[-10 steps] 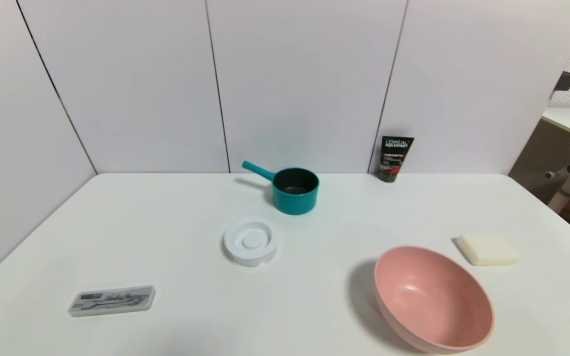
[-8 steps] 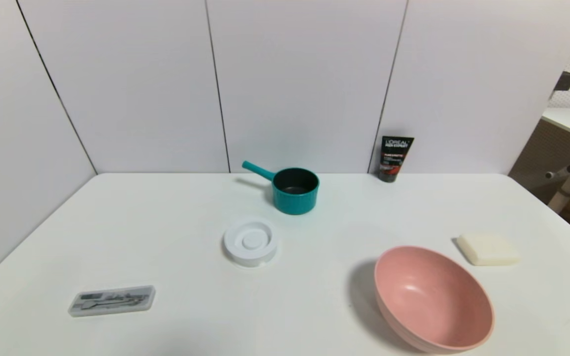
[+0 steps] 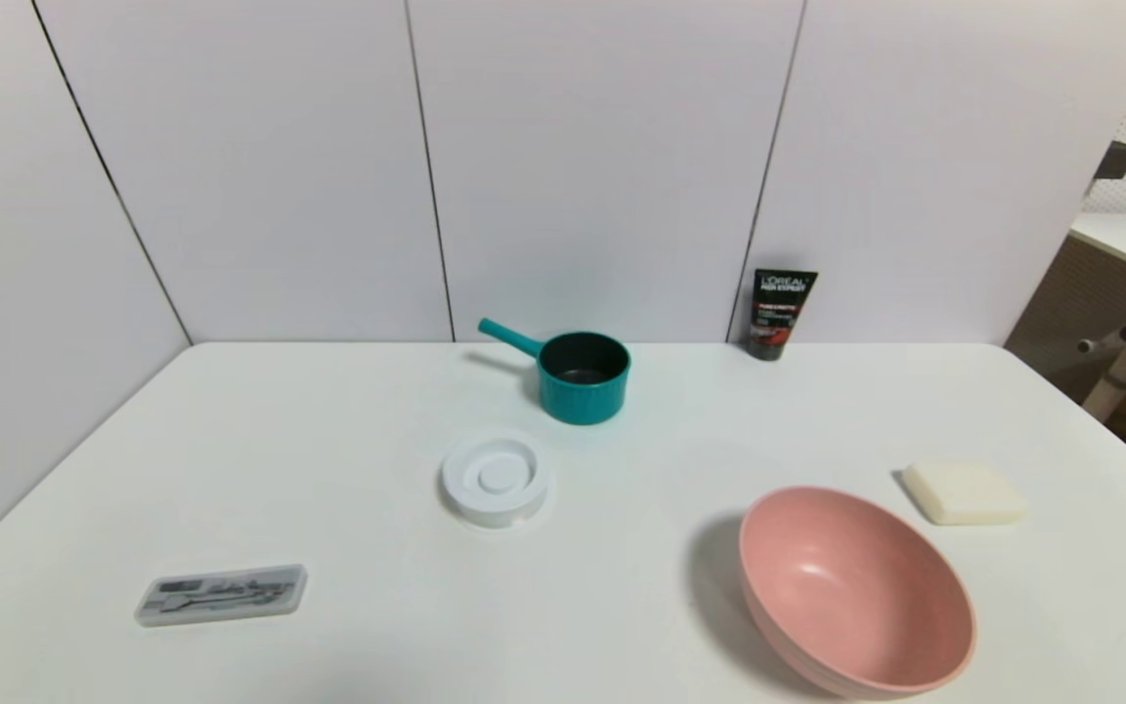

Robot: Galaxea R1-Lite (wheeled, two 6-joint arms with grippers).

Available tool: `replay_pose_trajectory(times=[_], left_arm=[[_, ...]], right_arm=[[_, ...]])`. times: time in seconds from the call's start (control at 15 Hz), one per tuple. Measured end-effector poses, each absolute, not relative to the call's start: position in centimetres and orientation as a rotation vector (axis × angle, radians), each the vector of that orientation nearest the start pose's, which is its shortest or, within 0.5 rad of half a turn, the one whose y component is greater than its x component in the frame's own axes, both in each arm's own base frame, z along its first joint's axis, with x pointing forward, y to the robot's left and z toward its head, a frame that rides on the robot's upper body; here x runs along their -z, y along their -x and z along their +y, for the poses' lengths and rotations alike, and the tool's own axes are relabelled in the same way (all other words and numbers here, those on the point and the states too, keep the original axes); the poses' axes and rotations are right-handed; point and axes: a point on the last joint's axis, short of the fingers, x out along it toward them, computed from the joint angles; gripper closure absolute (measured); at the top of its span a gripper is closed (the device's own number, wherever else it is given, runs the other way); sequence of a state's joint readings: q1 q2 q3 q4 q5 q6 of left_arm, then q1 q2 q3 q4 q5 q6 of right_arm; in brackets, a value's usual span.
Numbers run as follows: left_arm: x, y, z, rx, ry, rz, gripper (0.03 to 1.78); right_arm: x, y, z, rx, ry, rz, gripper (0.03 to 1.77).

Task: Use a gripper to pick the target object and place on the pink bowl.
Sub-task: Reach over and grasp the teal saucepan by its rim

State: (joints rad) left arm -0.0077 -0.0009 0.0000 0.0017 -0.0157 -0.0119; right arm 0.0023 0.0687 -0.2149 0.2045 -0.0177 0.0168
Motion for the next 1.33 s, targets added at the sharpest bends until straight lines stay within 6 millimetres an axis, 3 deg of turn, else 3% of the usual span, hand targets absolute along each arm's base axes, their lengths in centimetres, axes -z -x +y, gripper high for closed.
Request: replay_pose_trajectory(times=[0.27, 0.53, 0.67, 0.93, 1.07, 1.33], left_arm=[[-7.5, 2.3, 0.0, 0.023, 0.012, 0.001, 0.12], [-7.5, 2.3, 0.0, 0.023, 0.012, 0.001, 0.12], [-7.5, 2.3, 0.0, 0.023, 0.012, 0.001, 0.12], [-7.5, 2.3, 0.0, 0.023, 0.011, 0.001, 0.12], [-7.5, 2.3, 0.0, 0.023, 0.011, 0.001, 0.12], [-7.5, 2.3, 0.0, 0.023, 0.012, 0.001, 0.12]], right_arm=[[-17.7, 2.8, 0.0, 0.008, -0.008, 0.062, 0.09], [-24.0, -1.3, 0.0, -0.016, -0.006, 0.138, 0.09], [-26.2, -4.8, 0.2, -0.044, -0.003, 0.205, 0.09], [-29.4, -14.2, 1.9, -0.140, 0.015, 0.340, 0.09], [-29.8, -18.8, 3.8, -0.204, 0.031, 0.391, 0.09], [-29.1, -26.7, 9.7, -0.356, 0.096, 0.455, 0.09]])
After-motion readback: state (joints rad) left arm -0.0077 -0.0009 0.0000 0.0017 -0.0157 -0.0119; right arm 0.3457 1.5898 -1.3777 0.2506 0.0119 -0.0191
